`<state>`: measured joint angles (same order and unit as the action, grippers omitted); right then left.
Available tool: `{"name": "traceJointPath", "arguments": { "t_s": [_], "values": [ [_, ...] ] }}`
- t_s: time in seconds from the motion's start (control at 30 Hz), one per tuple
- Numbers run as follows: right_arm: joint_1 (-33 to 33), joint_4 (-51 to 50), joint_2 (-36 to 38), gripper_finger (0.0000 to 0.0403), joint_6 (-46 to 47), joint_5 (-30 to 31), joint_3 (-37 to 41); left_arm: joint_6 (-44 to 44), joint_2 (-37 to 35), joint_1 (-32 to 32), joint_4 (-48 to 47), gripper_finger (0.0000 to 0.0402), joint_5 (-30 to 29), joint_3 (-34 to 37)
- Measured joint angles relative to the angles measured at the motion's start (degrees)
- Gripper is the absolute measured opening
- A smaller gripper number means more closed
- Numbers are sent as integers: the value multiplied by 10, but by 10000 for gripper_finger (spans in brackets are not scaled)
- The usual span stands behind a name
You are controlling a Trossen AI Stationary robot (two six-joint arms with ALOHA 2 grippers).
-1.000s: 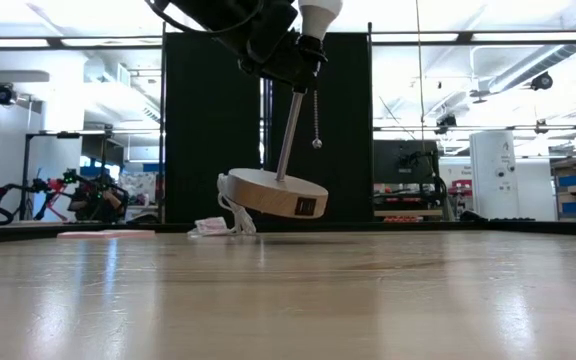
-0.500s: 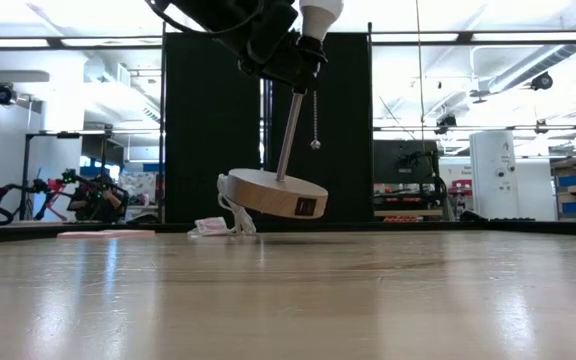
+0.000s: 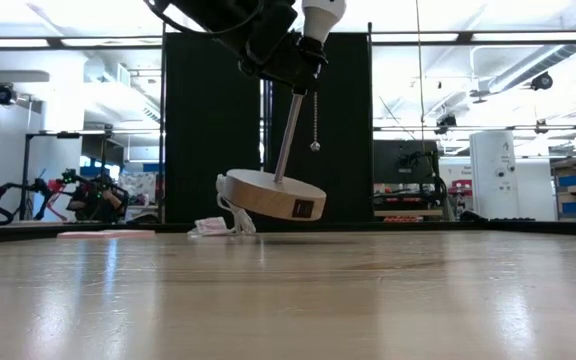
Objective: Screw lightbulb
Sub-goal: Insert the lightbulb into the lamp
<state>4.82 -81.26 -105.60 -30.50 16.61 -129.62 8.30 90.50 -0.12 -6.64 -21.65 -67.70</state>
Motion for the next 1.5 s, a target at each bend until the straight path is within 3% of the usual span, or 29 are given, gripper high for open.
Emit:
{"name": "traceJointPath", "arguments": {
  "t_s": [0.2, 0.5, 0.9, 1.0, 1.1, 1.17, 1.5],
  "values": [
    [0, 21, 0, 216, 92, 3, 4, 0, 0, 0, 0, 145, -1, 0],
    [0, 27, 0, 231, 287, 8, 4, -7, -1, -1, 0, 145, 0, 0],
    [0, 28, 1, 252, 705, 14, 4, -24, -1, -1, -3, 145, -1, 0],
    [-3, 31, 1, 265, 763, 27, 4, -25, -2, -1, 2, 146, -3, 0],
    [-9, 30, 5, 282, 740, 20, 5, -29, -3, 0, 1, 146, -4, 0],
    [-12, 29, 11, 294, 677, 17, 5, -31, -4, 1, 0, 146, -8, -1],
    [-16, 27, 21, 315, 118, 14, -19, -22, -4, 0, -10, 146, -5, -1]
  ]
}}
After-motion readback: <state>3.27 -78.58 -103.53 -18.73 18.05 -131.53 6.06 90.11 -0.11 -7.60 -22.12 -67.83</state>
